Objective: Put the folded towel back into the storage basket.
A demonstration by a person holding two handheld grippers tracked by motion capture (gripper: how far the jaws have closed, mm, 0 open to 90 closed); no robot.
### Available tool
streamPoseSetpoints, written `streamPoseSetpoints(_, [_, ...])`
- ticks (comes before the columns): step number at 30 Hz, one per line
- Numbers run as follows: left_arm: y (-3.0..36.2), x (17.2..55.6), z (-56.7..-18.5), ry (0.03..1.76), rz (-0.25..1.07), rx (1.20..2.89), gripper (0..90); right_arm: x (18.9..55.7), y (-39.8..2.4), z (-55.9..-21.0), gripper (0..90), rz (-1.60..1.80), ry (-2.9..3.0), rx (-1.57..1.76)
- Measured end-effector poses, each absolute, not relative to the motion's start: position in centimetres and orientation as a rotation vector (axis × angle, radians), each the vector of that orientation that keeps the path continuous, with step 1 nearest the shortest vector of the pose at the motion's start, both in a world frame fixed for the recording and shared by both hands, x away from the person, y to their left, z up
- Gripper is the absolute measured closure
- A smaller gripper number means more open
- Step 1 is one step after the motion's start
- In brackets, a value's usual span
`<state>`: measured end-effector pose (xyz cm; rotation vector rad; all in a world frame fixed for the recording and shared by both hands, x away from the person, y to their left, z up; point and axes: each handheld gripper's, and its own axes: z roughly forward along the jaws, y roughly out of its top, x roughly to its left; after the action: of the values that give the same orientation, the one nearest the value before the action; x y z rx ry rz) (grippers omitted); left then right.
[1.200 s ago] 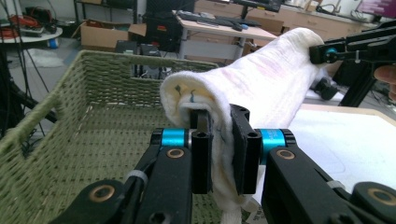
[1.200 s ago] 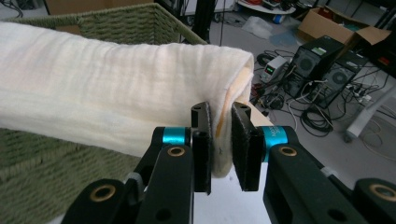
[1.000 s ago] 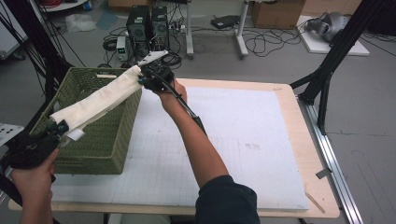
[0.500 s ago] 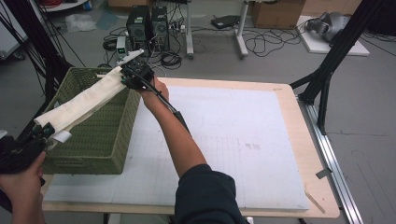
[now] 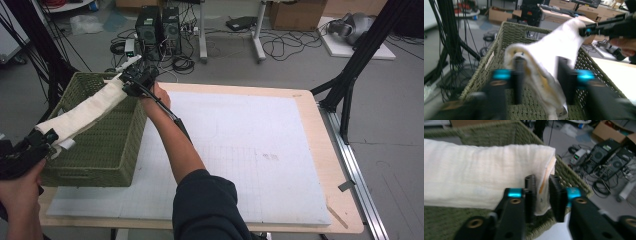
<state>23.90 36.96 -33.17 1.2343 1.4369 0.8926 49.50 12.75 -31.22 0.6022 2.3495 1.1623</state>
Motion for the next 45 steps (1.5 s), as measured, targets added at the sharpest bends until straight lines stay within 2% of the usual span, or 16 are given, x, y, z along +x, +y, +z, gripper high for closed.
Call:
streamPoseSetpoints(2, [36.8, 23.9, -33.0, 1.441, 0.922, 1.222, 41.5, 49.7, 12.7, -31.6, 55.6, 1.156, 2.339, 0.639])
streamPoseSetpoints(5, [36.7, 23.7, -32.5, 1.434, 0.947, 1.218, 35.2, 49.9, 12.5, -31.5, 52.2, 1.165, 2.323, 0.647])
streamPoseSetpoints(17, [35.4, 24.0, -32.3, 1.292, 0.793, 1.217, 35.0, 48.4, 9.2, -29.5, 43.8, 1.273, 2.325, 0.642])
streamPoseSetpoints(21, [34.6, 24.3, -32.3, 1.249, 0.750, 1.232, 30.7, 47.6, 7.3, -29.3, 33.6, 1.295, 2.351, 0.635])
streamPoseSetpoints(29, [32.7, 25.0, -32.3, 1.178, 0.686, 1.274, 24.4, 45.8, 2.9, -28.9, 21.8, 1.341, 2.333, 0.642])
streamPoseSetpoints(37, [29.6, 26.0, -32.5, 1.099, 0.624, 1.343, 20.7, 43.2, -1.8, -28.6, 19.7, 1.353, 2.302, 0.616])
streamPoseSetpoints(40, [28.3, 26.4, -32.6, 1.058, 0.611, 1.378, 19.8, 42.4, -3.5, -28.9, 12.7, 1.346, 2.302, 0.646])
streamPoseSetpoints(45, [26.4, 26.9, -32.7, 0.998, 0.579, 1.426, 19.2, 41.1, -6.4, -29.4, 12.0, 1.328, 2.310, 0.692])
